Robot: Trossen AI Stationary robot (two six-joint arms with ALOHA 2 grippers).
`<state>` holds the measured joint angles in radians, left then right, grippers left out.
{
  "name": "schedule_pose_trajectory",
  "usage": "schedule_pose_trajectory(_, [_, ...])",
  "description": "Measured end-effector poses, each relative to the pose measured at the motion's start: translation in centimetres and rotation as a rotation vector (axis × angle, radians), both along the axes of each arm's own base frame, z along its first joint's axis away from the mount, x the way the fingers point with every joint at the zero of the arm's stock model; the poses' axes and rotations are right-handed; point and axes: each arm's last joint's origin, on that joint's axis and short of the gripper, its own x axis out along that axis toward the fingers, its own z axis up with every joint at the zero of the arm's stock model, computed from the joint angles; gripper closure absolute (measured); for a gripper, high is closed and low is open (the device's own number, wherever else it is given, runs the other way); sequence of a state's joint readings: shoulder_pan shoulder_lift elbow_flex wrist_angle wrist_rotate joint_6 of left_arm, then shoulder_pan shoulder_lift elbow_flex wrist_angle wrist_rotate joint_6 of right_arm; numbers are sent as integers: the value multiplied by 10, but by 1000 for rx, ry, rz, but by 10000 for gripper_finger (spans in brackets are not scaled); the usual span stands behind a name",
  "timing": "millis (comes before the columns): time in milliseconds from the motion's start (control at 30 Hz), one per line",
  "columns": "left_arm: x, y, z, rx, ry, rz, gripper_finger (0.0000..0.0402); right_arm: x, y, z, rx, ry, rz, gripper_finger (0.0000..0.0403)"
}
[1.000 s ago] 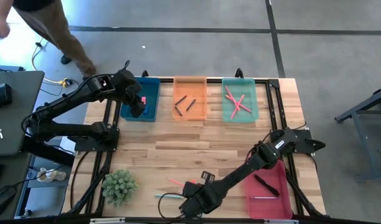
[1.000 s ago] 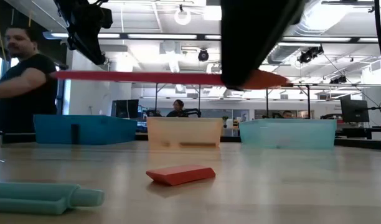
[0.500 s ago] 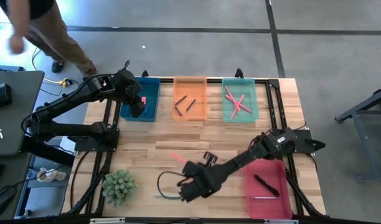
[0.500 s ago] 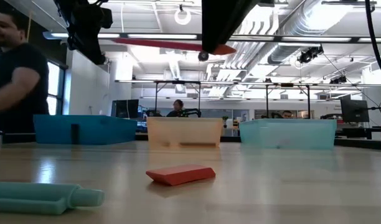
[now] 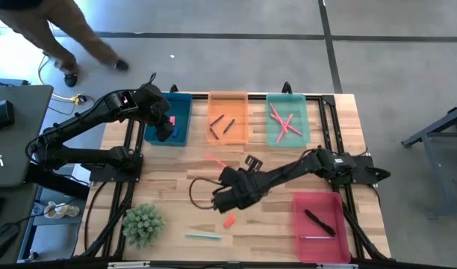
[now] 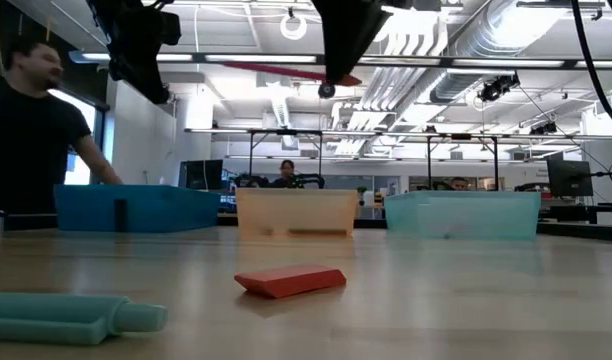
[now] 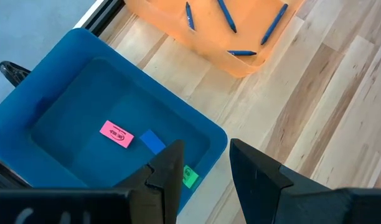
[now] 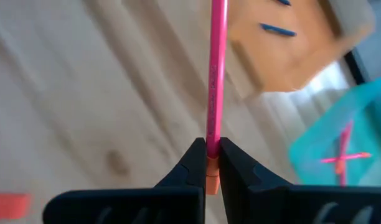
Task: Sort crayons/erasers/pens/pencils in bins
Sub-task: Put the pink pencil into the blue bin
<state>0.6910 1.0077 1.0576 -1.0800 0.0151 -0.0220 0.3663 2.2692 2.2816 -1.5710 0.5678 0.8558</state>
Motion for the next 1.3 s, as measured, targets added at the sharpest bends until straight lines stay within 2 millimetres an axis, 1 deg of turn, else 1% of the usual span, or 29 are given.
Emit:
schedule_pose_trajectory(100, [0, 0, 0, 0, 0, 0, 284, -8, -14, 1, -28, 30, -17, 398])
schedule_pose_trajectory(233, [0, 0, 0, 0, 0, 0, 284, -30, -33, 2, -53, 69, -62, 398])
schedule_pose_trajectory(333, [0, 0, 0, 1, -1, 0, 284, -51, -48, 3, -48, 57, -89, 398])
schedule_pose_trajectory(500, [2, 2, 2, 19, -23, 0, 284, -88, -75, 4, -12, -49, -130, 398])
schedule_pose_trajectory(633, [4, 3, 3, 39, -47, 1, 284, -122, -97, 4, 12, -133, -175, 398])
schedule_pose_trajectory(800, [7, 6, 6, 65, -86, 8, 284, -163, -122, 5, 26, -204, -238, 398])
schedule_pose_trajectory(933, [8, 7, 7, 82, -108, 9, 284, -191, -141, 5, 29, -250, -293, 398])
schedule_pose_trajectory(1100, [11, 9, 10, 109, -141, 9, 284, -217, -163, 3, 16, -304, -347, 398])
schedule_pose_trajectory(1300, [13, 11, 13, 124, -186, 31, 284, -234, -190, -5, 31, -304, -364, 398])
